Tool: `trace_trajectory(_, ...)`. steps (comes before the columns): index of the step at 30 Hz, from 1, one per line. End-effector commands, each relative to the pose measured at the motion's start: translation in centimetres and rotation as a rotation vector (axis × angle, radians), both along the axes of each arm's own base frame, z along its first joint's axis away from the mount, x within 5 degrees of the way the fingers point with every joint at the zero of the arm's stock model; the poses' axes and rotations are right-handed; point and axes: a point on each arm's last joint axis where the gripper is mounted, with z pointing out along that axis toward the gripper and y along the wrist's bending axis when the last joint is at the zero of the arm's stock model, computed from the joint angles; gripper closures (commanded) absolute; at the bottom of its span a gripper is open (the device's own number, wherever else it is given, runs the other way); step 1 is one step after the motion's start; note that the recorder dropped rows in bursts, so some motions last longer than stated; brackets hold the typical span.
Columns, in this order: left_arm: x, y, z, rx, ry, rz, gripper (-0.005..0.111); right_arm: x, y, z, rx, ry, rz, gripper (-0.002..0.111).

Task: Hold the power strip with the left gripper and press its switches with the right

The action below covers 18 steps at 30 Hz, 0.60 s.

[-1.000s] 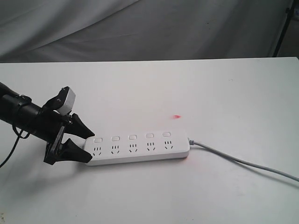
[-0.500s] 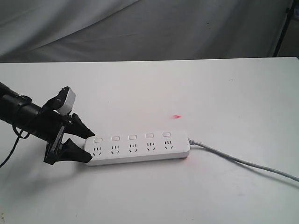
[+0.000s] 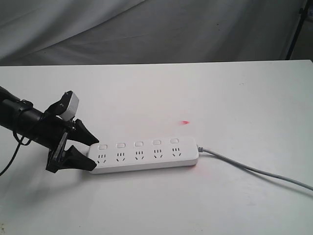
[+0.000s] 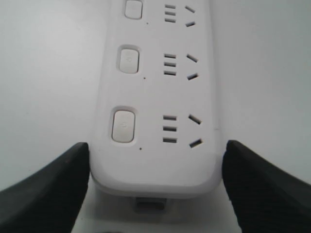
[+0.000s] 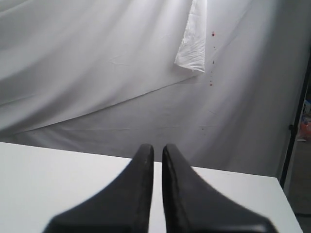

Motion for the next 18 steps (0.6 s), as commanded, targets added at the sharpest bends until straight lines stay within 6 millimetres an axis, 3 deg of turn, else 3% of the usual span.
trace_trajectory(1, -0.4, 0.3, -1.6, 0.086, 0.003, -0.042, 0.059, -0.1, 0.0, -2.7, -0.026, -0.034, -0.005, 0.102)
trace_trajectory(9, -0.4, 0.3, -1.6, 0.086, 0.003, -0.042, 0.059, -0.9, 0.1, -6.7, -0.035, -0.087, 0.004, 0.102)
trace_trajectory(18, -0.4, 0.3, -1.6, 0.086, 0.003, -0.042, 0.059, -0.2, 0.2, -10.7, -0.078, 0.010, 0.020, 0.102)
